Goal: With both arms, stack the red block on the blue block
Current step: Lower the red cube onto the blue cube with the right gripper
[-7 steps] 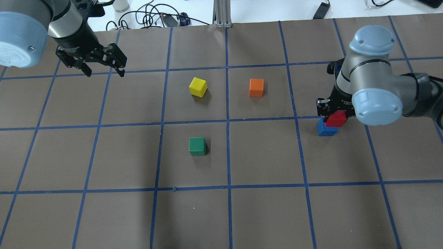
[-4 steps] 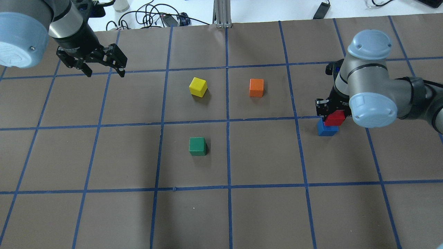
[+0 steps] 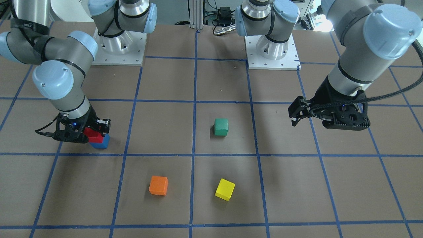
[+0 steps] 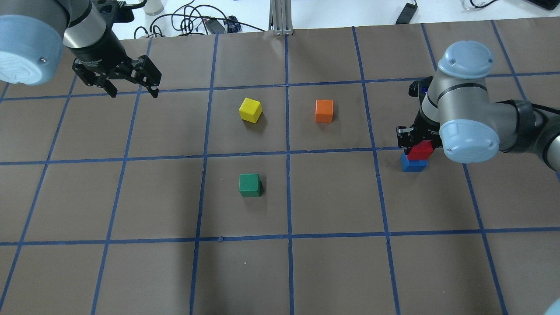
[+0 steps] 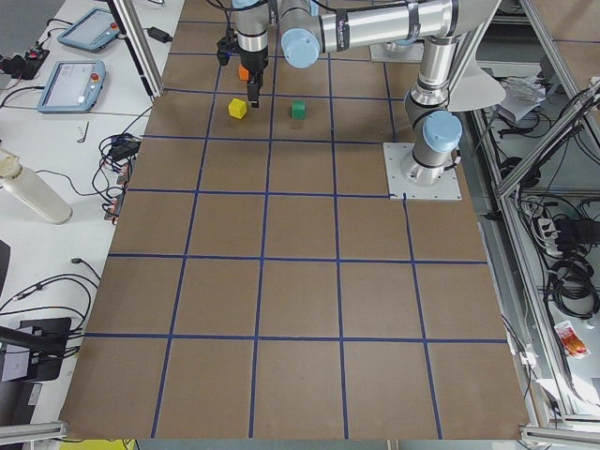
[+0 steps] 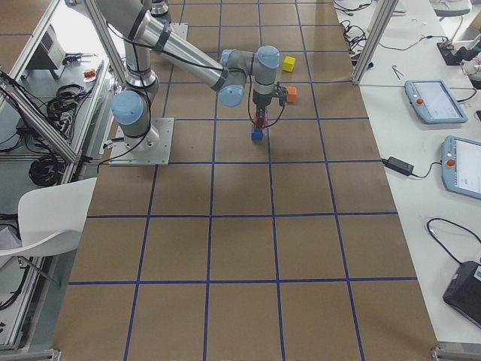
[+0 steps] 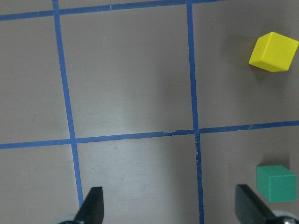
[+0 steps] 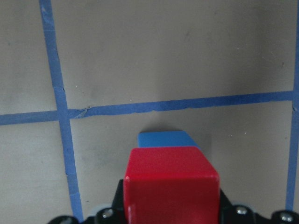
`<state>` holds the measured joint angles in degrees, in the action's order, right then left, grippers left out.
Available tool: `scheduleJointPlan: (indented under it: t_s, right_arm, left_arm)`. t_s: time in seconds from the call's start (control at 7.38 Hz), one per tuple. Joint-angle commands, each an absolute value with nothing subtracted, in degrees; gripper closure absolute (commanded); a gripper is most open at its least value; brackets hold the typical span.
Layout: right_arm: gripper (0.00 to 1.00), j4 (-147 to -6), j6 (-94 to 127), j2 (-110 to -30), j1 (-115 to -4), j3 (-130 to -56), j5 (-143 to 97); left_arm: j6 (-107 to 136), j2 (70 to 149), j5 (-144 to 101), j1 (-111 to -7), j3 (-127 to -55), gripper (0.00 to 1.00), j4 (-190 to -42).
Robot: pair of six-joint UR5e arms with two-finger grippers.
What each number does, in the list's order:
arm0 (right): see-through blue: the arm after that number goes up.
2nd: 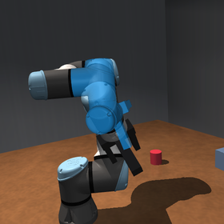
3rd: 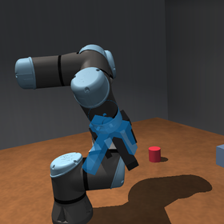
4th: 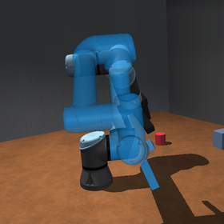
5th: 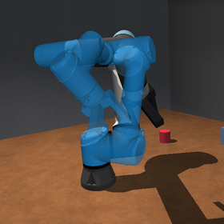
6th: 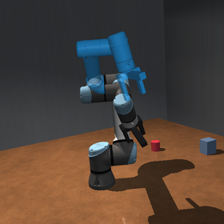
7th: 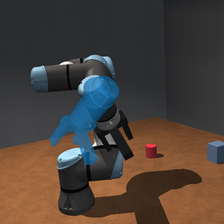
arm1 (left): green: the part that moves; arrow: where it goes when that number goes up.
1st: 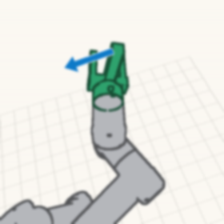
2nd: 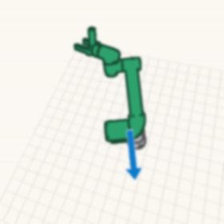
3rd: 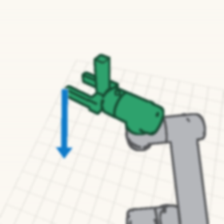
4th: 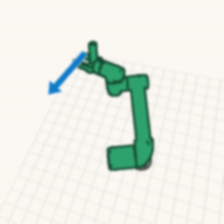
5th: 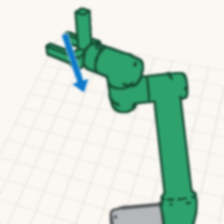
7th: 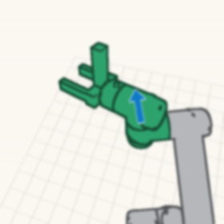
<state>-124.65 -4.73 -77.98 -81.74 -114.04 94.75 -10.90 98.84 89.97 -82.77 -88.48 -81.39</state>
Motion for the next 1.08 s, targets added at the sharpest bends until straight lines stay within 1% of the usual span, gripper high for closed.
scheduleJointPlan:
  t_s: [0.0,0.27,0.68,0.95]
  right_arm:
    - [0.83,-124.72,-5.8,-77.96,-81.65,-114.17,94.66]
    - [0.82,-124.8,-5.8,-77.87,-81.56,-114.52,94.74]
    - [0.77,-125.24,-5.71,-77.35,-81.56,-114.61,94.75]
    - [0.77,-125.16,-5.71,-77.17,-80.6,-114.7,94.75]
  left_arm:
    - [-10.9,98.88,89.91,-82.79,-88.42,0.0,-81.39]
    - [-10.9,98.79,89.91,-82.79,-88.42,0.0,-81.39]
    - [-10.9,98.88,89.91,-82.71,-88.5,0.0,-81.39]
    - [-10.9,99.05,89.91,-82.79,-88.42,0.0,-81.39]
